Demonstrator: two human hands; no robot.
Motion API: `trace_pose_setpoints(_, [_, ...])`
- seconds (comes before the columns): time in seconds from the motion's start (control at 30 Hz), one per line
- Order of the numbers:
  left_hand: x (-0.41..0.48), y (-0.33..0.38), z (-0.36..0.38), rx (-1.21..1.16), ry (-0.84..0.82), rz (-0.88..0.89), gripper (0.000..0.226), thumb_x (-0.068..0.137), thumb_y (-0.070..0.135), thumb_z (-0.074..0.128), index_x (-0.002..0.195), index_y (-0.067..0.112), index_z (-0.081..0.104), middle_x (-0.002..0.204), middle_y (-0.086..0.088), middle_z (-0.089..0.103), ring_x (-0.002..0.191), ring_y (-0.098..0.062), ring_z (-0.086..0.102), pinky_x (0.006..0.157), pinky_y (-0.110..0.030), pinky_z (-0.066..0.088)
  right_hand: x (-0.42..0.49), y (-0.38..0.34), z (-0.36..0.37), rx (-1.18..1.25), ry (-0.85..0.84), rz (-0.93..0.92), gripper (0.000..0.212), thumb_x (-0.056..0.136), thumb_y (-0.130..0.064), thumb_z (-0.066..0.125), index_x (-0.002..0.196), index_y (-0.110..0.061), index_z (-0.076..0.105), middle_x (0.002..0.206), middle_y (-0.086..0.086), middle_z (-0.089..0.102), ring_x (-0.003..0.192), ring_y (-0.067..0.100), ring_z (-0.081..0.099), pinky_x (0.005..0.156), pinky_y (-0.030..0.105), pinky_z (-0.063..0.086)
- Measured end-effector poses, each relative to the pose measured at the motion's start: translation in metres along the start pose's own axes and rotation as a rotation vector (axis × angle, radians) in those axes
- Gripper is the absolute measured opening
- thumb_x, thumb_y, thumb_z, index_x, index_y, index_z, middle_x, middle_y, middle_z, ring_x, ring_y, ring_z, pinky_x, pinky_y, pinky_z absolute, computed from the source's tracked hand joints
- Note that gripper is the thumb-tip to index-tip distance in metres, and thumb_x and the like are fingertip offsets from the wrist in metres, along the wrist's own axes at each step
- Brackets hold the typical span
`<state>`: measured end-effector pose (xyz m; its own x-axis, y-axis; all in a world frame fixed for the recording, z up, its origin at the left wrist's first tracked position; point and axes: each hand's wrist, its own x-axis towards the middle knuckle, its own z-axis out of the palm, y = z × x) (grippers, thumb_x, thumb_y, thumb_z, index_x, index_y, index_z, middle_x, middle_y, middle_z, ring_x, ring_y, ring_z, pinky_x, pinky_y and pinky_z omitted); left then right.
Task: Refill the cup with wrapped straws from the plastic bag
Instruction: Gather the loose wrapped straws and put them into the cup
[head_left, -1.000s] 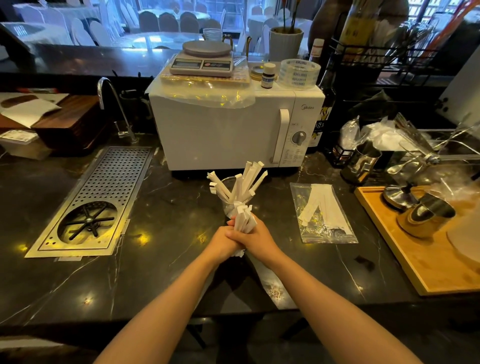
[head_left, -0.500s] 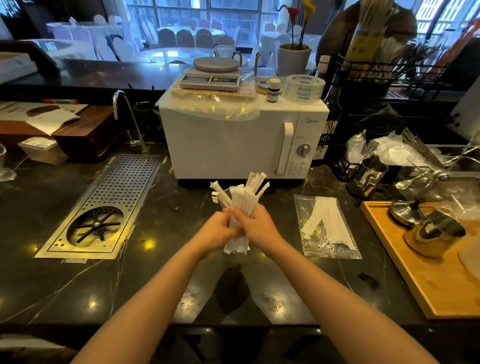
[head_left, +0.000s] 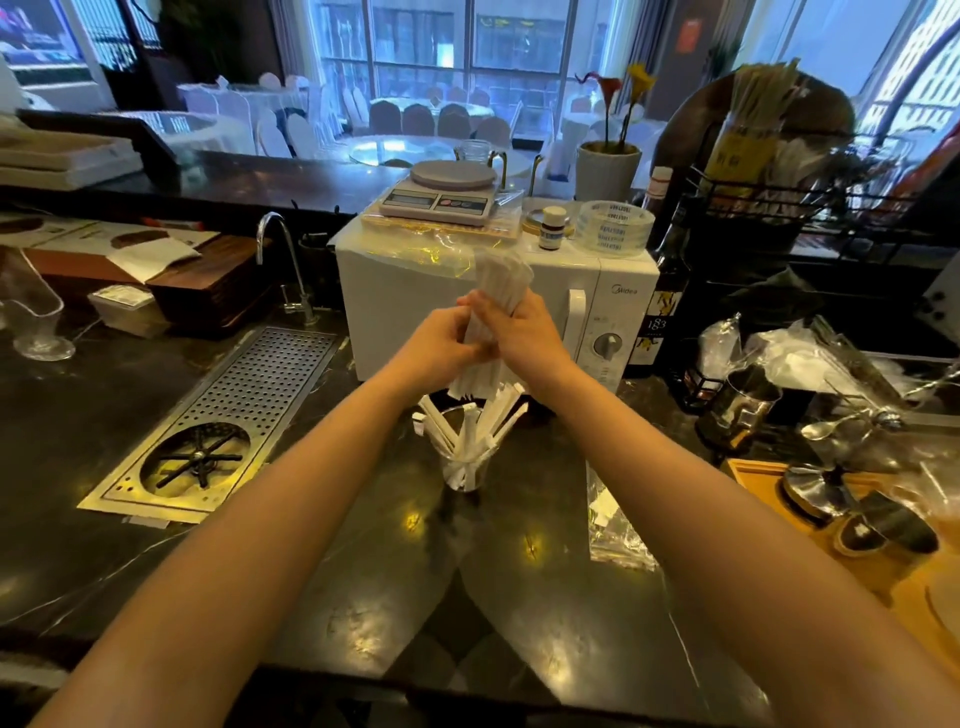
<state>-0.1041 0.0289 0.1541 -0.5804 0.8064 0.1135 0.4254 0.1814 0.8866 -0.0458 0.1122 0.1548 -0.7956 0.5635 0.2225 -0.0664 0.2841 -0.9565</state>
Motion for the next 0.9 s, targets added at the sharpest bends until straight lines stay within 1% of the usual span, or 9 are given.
trace_pose_setpoints(0.13, [0.013, 0.000, 0.000, -0.026, 0.012, -0.033, 0.028, 0.087, 0.002, 0.052, 0.115, -0.002, 0.054, 0.104, -0.011, 0.059, 0.097, -0.018, 0.055, 0.092, -0.034, 0.044, 0.012, -0.001, 0.002, -0.013, -0.012, 0.037, 0.031, 0.095, -0.016, 0.045, 0.119, 0.001, 0.054, 0.121, 0.022, 0.059, 0.104, 0.021, 0.056, 0.066, 0.012, 0.042])
trace_pose_setpoints(0.27, [0.025, -0.014, 0.002, -0.054, 0.007, -0.089, 0.033, 0.088, 0.003, 0.051, 0.121, 0.000, 0.050, 0.121, -0.019, 0.059, 0.111, -0.026, 0.056, 0.097, -0.037, 0.043, 0.022, 0.013, 0.005, -0.029, -0.018, 0.085, 0.031, 0.095, -0.016, 0.045, 0.120, 0.002, 0.053, 0.120, 0.023, 0.058, 0.100, 0.020, 0.054, 0.066, 0.012, 0.041])
trace_pose_setpoints(0.37, [0.030, -0.030, 0.003, -0.067, -0.027, -0.118, 0.037, 0.088, 0.005, 0.053, 0.124, 0.004, 0.049, 0.122, -0.019, 0.060, 0.115, -0.030, 0.056, 0.097, -0.038, 0.044, 0.027, 0.026, 0.010, -0.046, -0.014, 0.134, 0.030, 0.094, -0.017, 0.045, 0.118, 0.001, 0.052, 0.119, 0.023, 0.059, 0.102, 0.024, 0.056, 0.067, 0.016, 0.044])
trace_pose_setpoints(0.47, [0.033, -0.045, 0.006, -0.051, -0.064, -0.147, 0.038, 0.088, 0.005, 0.052, 0.126, 0.004, 0.047, 0.124, -0.020, 0.059, 0.116, -0.029, 0.056, 0.091, -0.031, 0.043, 0.028, 0.040, 0.017, -0.056, 0.007, 0.205, 0.032, 0.094, -0.019, 0.046, 0.121, -0.001, 0.051, 0.120, 0.023, 0.059, 0.111, 0.031, 0.057, 0.080, 0.028, 0.045])
trace_pose_setpoints(0.63, [0.035, -0.065, 0.011, -0.038, -0.103, -0.162, 0.042, 0.087, 0.003, 0.054, 0.128, 0.007, 0.046, 0.125, -0.017, 0.059, 0.115, -0.026, 0.056, 0.085, -0.027, 0.044, 0.027, 0.058, 0.021, -0.087, 0.011, 0.244, 0.034, 0.093, -0.018, 0.048, 0.123, -0.001, 0.051, 0.121, 0.022, 0.059, 0.114, 0.032, 0.056, 0.090, 0.035, 0.046])
trace_pose_setpoints(0.7, [0.035, -0.072, 0.012, -0.027, -0.101, -0.152, 0.043, 0.086, 0.003, 0.055, 0.128, 0.009, 0.046, 0.126, -0.015, 0.058, 0.117, -0.027, 0.055, 0.086, -0.028, 0.045, 0.027, 0.063, 0.021, -0.119, 0.002, 0.221, 0.034, 0.092, -0.019, 0.050, 0.120, -0.001, 0.051, 0.112, 0.018, 0.060, 0.106, 0.027, 0.058, 0.086, 0.032, 0.049])
trace_pose_setpoints(0.73, [0.036, -0.074, 0.013, -0.013, -0.096, -0.143, 0.045, 0.086, 0.003, 0.055, 0.129, 0.011, 0.046, 0.127, -0.014, 0.057, 0.118, -0.026, 0.055, 0.087, -0.029, 0.045, 0.026, 0.064, 0.020, -0.150, -0.007, 0.210, 0.032, 0.092, -0.019, 0.051, 0.118, -0.001, 0.052, 0.106, 0.013, 0.058, 0.101, 0.022, 0.056, 0.078, 0.026, 0.049])
trace_pose_setpoints(0.8, [0.037, -0.078, 0.013, 0.017, -0.070, -0.123, 0.045, 0.086, 0.004, 0.056, 0.129, 0.011, 0.046, 0.129, -0.013, 0.056, 0.119, -0.026, 0.053, 0.089, -0.030, 0.045, 0.025, 0.067, 0.019, -0.197, -0.020, 0.188, 0.028, 0.092, -0.020, 0.051, 0.115, -0.004, 0.053, 0.101, 0.005, 0.053, 0.095, 0.015, 0.051, 0.065, 0.013, 0.043])
trace_pose_setpoints(0.9, [0.036, -0.083, 0.010, 0.042, -0.020, -0.104, 0.037, 0.085, 0.006, 0.057, 0.121, 0.011, 0.048, 0.118, -0.013, 0.059, 0.112, -0.027, 0.058, 0.087, -0.033, 0.049, 0.025, 0.072, 0.017, -0.277, -0.038, 0.138, 0.026, 0.092, -0.019, 0.050, 0.114, -0.005, 0.053, 0.100, 0.002, 0.052, 0.093, 0.013, 0.050, 0.063, 0.009, 0.039])
